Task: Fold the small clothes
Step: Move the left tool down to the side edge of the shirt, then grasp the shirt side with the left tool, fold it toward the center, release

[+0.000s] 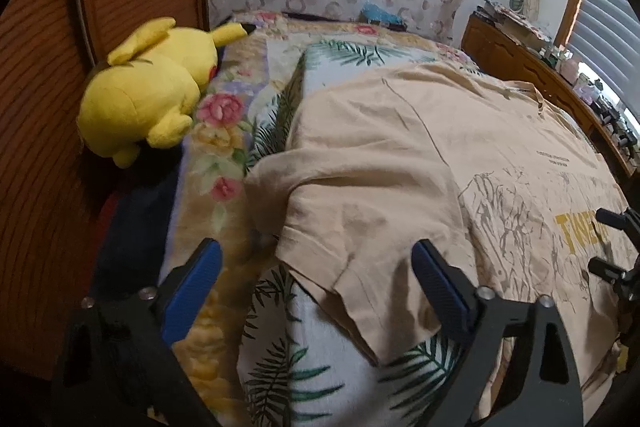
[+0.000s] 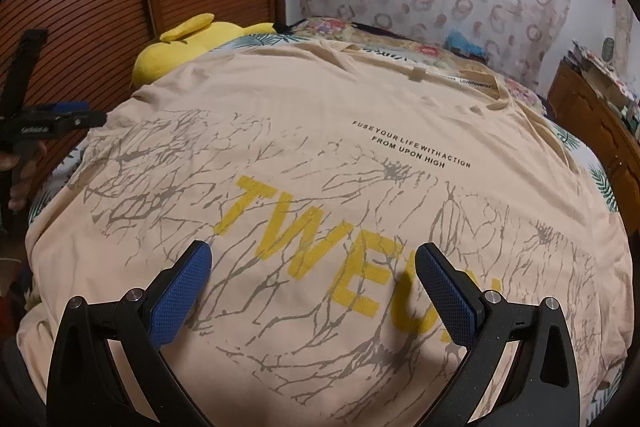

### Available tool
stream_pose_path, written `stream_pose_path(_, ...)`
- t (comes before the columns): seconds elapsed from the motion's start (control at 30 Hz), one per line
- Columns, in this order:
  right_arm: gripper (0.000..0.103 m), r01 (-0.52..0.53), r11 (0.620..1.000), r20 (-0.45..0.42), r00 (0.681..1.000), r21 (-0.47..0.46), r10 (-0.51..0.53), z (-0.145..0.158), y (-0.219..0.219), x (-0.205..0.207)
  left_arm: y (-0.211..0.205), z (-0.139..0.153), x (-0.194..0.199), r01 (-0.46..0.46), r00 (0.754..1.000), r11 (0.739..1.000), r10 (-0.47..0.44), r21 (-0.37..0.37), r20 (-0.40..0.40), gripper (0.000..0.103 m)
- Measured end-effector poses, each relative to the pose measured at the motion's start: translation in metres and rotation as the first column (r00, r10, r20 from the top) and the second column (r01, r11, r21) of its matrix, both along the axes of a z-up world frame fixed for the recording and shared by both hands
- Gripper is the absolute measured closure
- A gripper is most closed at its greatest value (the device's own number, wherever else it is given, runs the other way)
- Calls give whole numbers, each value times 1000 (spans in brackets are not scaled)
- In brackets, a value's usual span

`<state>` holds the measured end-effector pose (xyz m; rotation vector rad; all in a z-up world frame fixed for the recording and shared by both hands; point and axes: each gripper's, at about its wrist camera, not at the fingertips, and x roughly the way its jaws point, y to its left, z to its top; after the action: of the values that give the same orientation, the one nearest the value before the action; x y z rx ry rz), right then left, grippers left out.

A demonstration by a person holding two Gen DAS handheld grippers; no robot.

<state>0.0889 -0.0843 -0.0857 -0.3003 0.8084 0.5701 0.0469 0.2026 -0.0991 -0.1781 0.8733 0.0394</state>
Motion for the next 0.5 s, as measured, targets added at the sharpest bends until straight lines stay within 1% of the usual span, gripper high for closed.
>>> stream_pose_path(0.03, 0, -7, 1000, -9, 1000, -6, 7, -2, 1, 0, 0, -2, 1, 5, 1000, 1000, -5, -5, -4, 14)
stream_pose_path(0.07, 0, -16, 1000, -20, 1000, -17, 16, -3, 3, 0, 0, -3, 1, 9, 1000, 1000, -9, -8, -6, 19)
stream_pose_path(0.1, 0, -21, 999, -27, 999, -31, 20, -6, 6, 1, 1, -3, 2, 9, 1000, 1000, -9, -10, -4, 25)
stream_pose_path(0.13, 0, -21, 999, -31, 999, -49, 20, -8, 8, 1, 1, -2, -1, 7, 1000, 1000, -7, -24, 10, 35)
stream_pose_path(0.17, 0, -19, 998, -33, 999, -67, 16, -10, 10, 1, 3, -1, 0, 6, 1000, 999, -6, -34, 16, 42)
stream_pose_path(0.2, 0, -20, 998, -30, 999, -65, 18, -10, 10, 1, 3, 0, -2, 8, 1000, 999, -7, -42, 21, 45)
stream_pose_path(0.27, 0, -18, 998, -32, 999, -63, 16, -11, 9, 2, 1, -1, -2, 24, 1000, 999, -24, -38, 13, 57)
stream_pose_path(0.3, 0, -17, 998, -39, 999, -58, 15, -11, 9, 3, 3, -1, 0, 29, 999, 999, -28, -41, 15, 59)
stream_pose_path(0.33, 0, -17, 998, -47, 999, -53, 14, -12, 8, 3, 2, 0, -2, 36, 999, 998, -35, -51, 17, 62)
stream_pose_path(0.4, 0, -17, 998, -48, 999, -53, 15, -12, 8, 3, 5, 2, 1, 32, 999, 998, -31, -46, 17, 69)
stream_pose_path(0.43, 0, -17, 998, -47, 999, -53, 15, -12, 8, 3, 5, 3, 0, 25, 1000, 999, -25, -37, 17, 75)
stream_pose_path(0.47, 0, -18, 998, -47, 999, -53, 15, -12, 7, 4, 6, 4, 0, 19, 1000, 1000, -18, -23, 20, 79)
stream_pose_path(0.5, 0, -19, 998, -48, 999, -52, 16, -12, 7, 4, 7, 6, -1, 10, 1000, 1000, -10, -8, 27, 95)
